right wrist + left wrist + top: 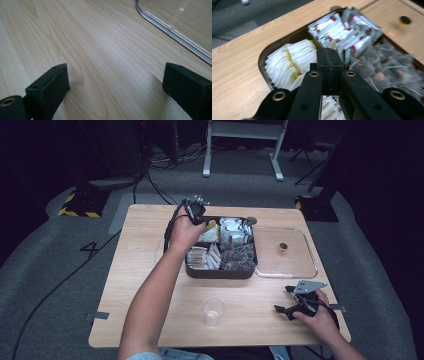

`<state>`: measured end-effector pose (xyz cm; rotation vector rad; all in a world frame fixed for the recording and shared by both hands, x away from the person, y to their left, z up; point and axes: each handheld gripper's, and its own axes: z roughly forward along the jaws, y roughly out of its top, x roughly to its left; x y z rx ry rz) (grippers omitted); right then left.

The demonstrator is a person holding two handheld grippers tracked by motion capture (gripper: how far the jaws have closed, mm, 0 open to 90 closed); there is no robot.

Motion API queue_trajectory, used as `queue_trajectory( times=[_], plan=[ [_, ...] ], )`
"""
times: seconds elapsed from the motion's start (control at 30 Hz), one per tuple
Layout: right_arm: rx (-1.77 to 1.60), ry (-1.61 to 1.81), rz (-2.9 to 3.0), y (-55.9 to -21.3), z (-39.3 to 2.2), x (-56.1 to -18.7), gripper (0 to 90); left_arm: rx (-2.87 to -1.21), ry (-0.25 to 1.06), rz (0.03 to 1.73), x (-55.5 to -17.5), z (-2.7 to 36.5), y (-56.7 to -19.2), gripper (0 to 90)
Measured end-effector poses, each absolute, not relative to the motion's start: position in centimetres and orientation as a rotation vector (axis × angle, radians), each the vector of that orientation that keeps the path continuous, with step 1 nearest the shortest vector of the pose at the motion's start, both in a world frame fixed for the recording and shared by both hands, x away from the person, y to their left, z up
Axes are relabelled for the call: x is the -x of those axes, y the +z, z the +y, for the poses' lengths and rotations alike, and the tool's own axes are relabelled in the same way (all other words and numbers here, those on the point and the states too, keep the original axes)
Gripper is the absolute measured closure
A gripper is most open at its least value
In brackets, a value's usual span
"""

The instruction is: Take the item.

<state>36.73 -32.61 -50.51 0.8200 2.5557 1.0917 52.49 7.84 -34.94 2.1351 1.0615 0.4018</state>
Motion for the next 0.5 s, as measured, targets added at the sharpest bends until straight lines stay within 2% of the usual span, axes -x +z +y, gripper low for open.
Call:
queue_trajectory(
  times=[0.5],
  plan=[
    [-0.810, 1.094, 2.561, -50.5, -32.7, -36.7, 7.0, -2.155, 0.372, 0.815, -46.2, 9.2, -31.0, 90.0]
  ],
)
